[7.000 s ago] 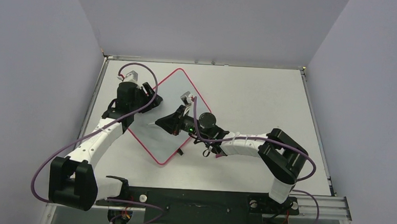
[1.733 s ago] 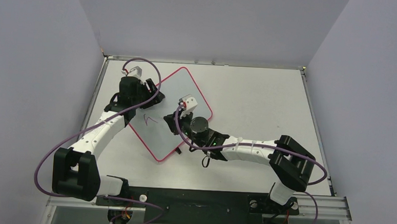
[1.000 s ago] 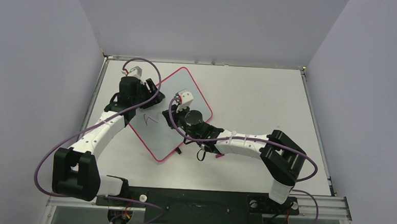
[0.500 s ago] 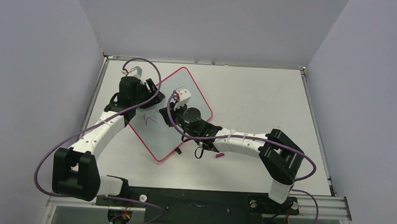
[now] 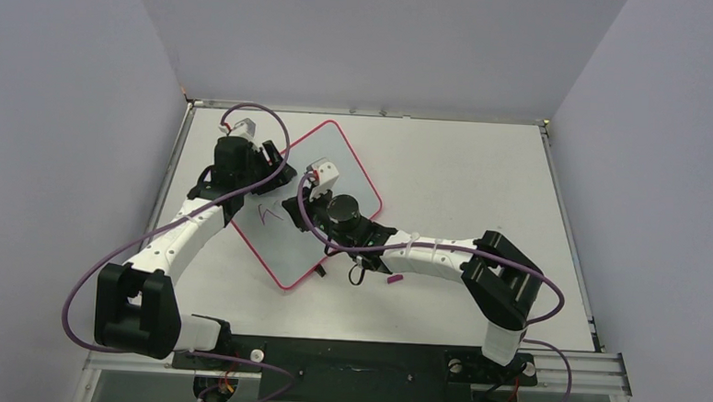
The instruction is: Write a sentence on the whiteboard
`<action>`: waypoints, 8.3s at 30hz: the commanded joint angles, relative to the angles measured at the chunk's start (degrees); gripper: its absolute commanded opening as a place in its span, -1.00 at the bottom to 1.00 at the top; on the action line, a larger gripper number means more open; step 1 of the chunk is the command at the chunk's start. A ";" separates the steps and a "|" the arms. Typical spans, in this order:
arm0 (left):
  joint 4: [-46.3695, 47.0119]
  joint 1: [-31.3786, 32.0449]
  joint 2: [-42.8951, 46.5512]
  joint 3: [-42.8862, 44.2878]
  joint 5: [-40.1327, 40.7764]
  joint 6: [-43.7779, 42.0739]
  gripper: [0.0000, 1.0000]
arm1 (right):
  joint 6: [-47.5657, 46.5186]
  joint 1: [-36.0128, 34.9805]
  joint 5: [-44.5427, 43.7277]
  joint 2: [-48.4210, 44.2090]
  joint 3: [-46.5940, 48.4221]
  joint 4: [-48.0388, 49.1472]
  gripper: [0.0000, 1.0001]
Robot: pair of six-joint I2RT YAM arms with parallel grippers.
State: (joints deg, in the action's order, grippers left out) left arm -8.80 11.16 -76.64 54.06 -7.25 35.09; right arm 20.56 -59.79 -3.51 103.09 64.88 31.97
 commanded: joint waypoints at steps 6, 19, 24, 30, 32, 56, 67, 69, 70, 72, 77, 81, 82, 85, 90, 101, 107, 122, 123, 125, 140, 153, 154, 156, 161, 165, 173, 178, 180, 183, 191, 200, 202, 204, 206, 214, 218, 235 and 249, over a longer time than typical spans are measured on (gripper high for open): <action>2.21 0.35 0.33 3.14 -0.40 -2.61 -0.08 | 1.03 -0.68 -0.45 -0.95 -3.66 3.05 -1.00; 2.01 0.35 0.88 2.93 -0.43 -2.65 -0.08 | 0.39 0.51 -4.86 -1.55 -4.27 0.75 -1.00; 2.03 0.32 0.94 2.88 -0.62 -2.66 -0.08 | 0.43 1.17 -6.02 -1.70 -3.43 -0.10 -1.00; 2.26 0.34 0.93 2.75 -0.79 -2.60 -0.08 | 0.21 1.35 -5.66 -0.52 -0.81 -0.83 -1.00; 2.21 0.29 0.85 2.72 -0.83 -2.63 -0.08 | 0.31 1.42 -5.47 -0.04 -0.07 -1.00 -1.00; 2.64 0.33 0.63 2.66 -1.11 -2.43 -0.07 | 1.53 1.10 -2.74 2.04 2.04 0.44 -1.00; 2.56 0.28 0.50 3.03 -0.94 -2.38 -0.07 | 1.53 1.07 -3.42 1.77 0.39 -0.15 -1.00; 2.59 0.28 0.46 3.05 -0.89 -2.44 -0.07 | 1.53 1.17 -3.65 1.44 -0.67 -0.24 -1.00; 2.57 0.31 0.44 3.04 -0.85 -2.47 -0.07 | 1.51 1.21 -3.91 1.25 -1.59 -0.26 -1.00; 2.63 0.33 0.52 2.99 -0.84 -2.48 -0.07 | 1.55 1.28 -4.48 0.36 -3.14 -0.24 -1.00; 2.45 0.26 0.77 3.04 -0.67 -2.53 -0.07 | 1.89 2.15 -5.05 -1.47 -6.91 0.37 -1.00; 2.49 0.20 0.87 2.95 -0.58 -2.47 -0.07 | 1.94 2.09 -5.42 -2.76 -8.21 0.34 -1.00; 2.43 0.19 0.87 2.97 -0.62 -2.48 -0.07 | 1.94 2.07 -5.40 -3.03 -8.20 0.31 -1.00; 2.35 0.19 0.99 2.96 -0.53 -2.56 -0.07 | 1.94 1.96 -5.07 -3.51 -7.99 0.29 -1.00; 2.23 0.18 0.92 3.02 -0.40 -2.57 -0.07 | 1.39 1.17 -5.31 -6.64 -8.71 0.72 -1.00; 2.14 0.22 1.19 3.10 -0.61 -2.52 -0.07 | -0.90 2.19 -6.76 -9.82 -5.24 -1.67 -1.00; 2.03 0.25 1.79 2.94 -0.83 -2.65 -0.07 | -0.89 3.13 -6.46 -5.75 -0.16 -3.53 -1.00; 2.20 0.08 2.31 2.76 -1.28 -2.62 -0.06 | 0.18 4.81 -6.24 0.83 4.91 -5.94 -1.00; 2.20 0.05 2.29 2.84 -1.35 -2.65 -0.06 | 0.25 4.83 -6.20 0.86 4.57 -6.01 -1.00; 2.21 0.00 2.30 2.87 -1.41 -2.59 -0.06 | 0.37 4.79 -6.18 0.70 3.76 -6.03 -1.00; 2.38 -0.13 2.06 3.18 -1.71 -2.47 -0.06 | 0.85 3.43 -8.12 -5.22 -5.30 -6.82 -1.00; 2.56 -0.16 2.04 2.87 -1.91 -2.40 -0.06 | -0.63 3.08 -8.61 -8.28 -0.40 -8.66 -1.00; 2.60 -0.17 2.03 2.84 -1.90 -2.40 -0.06 | -0.79 3.03 -8.62 -8.15 -0.04 -8.71 -1.00; 2.56 -0.12 2.10 2.80 -1.97 -2.35 -0.06 | -0.88 3.01 -8.49 -7.66 1.13 -8.76 -1.00; 2.56 -0.17 2.16 2.71 -2.09 -2.38 -0.06 | -0.96 3.06 -7.71 -6.11 4.17 -9.06 -1.00; 2.62 -0.16 2.36 2.57 -2.18 -2.35 -0.06 | -0.82 3.11 -7.17 -4.57 6.03 -9.27 -1.00; 2.57 -0.20 2.57 2.57 -2.17 -2.23 -0.06 | -0.37 3.25 -6.64 -2.30 7.89 -9.29 -1.00; 2.58 -0.20 2.62 2.70 -2.16 -2.20 -0.06 | -0.06 3.28 -6.41 -1.88 7.70 -9.17 -1.00; 2.66 -0.18 2.63 2.62 -2.16 -2.22 -0.06 | 0.00 3.32 -6.41 -1.80 7.49 -9.04 -1.00; 2.73 -0.18 2.62 2.71 -2.26 -2.12 -0.06 | 0.07 3.44 -6.34 -1.41 7.56 -8.91 -1.00; 2.49 -0.19 3.05 2.47 -2.26 -2.19 -0.06 | 0.61 3.87 -5.88 0.39 9.02 -8.64 -1.00; 2.47 -0.25 2.99 2.46 -2.33 -2.31 -0.06 | 1.47 5.31 -6.22 1.19 9.19 -8.96 -1.00; 2.49 -0.18 3.00 2.52 -2.33 -2.30 -0.06 | 1.69 5.73 -6.45 1.31 9.02 -9.21 -1.00; 2.47 -0.24 3.03 2.41 -2.35 -2.28 -0.06 | 1.93 6.12 -6.66 1.41 8.89 -9.57 -1.00; 2.47 -0.23 3.10 2.44 -2.34 -2.26 -0.06 | 2.17 6.46 -6.72 1.40 8.63 -9.68 -1.00; 2.48 -0.18 3.12 2.58 -2.43 -2.27 -0.06 | 2.76 6.52 -6.68 0.82 6.94 -9.97 -1.00; 2.60 -0.20 3.06 2.71 -2.42 -2.16 -0.06 | 2.88 5.45 -7.06 -0.40 4.82 -9.86 -1.00; 2.51 -0.19 2.74 2.98 -2.51 -2.06 -0.06 | 2.14 3.12 -8.45 -5.50 -0.36 -7.83 -1.00; 2.65 -0.16 2.95 2.69 -2.58 -2.15 -0.06 | 0.39 6.40 -8.59 -6.32 3.83 -10.66 -1.00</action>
State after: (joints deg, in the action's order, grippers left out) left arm -9.56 10.68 -76.31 54.17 -7.99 34.63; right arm 21.65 -54.15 -11.62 99.09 64.79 20.80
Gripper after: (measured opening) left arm 0.570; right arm 0.100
